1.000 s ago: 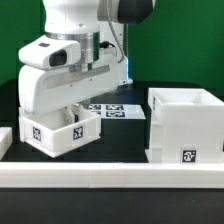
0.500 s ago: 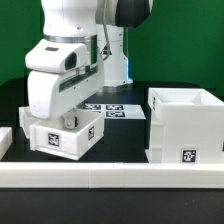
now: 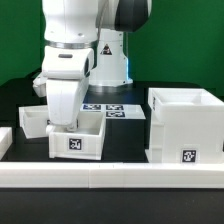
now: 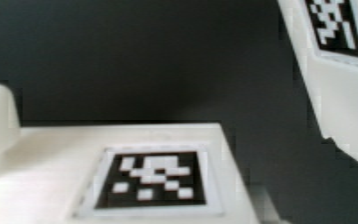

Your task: Assemble drawer

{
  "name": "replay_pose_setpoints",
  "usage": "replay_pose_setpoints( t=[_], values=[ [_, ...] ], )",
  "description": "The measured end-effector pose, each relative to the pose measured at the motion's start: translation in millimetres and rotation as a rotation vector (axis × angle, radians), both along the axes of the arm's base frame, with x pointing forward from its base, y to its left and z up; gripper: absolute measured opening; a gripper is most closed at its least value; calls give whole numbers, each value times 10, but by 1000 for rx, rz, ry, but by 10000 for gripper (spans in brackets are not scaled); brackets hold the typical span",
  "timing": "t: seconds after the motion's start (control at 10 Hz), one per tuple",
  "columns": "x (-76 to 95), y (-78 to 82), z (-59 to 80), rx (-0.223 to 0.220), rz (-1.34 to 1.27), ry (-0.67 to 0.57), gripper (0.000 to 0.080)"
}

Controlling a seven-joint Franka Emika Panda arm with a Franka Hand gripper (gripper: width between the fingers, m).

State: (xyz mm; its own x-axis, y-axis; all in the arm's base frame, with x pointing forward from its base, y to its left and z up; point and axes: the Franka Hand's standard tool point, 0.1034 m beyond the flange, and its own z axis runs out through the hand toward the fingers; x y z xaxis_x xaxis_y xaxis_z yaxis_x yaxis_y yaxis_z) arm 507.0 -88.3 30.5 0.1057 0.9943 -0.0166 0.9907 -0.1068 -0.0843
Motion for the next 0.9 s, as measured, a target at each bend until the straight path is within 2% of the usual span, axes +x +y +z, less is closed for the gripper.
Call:
replay_pose_setpoints(
  t=[0.2, 0.5, 0.9],
  values=[
    [9, 69, -49, 2, 7, -12, 41],
    [91, 339, -72, 1, 5, -28, 41],
    [112, 352, -102, -3, 7, -77, 41]
  ],
)
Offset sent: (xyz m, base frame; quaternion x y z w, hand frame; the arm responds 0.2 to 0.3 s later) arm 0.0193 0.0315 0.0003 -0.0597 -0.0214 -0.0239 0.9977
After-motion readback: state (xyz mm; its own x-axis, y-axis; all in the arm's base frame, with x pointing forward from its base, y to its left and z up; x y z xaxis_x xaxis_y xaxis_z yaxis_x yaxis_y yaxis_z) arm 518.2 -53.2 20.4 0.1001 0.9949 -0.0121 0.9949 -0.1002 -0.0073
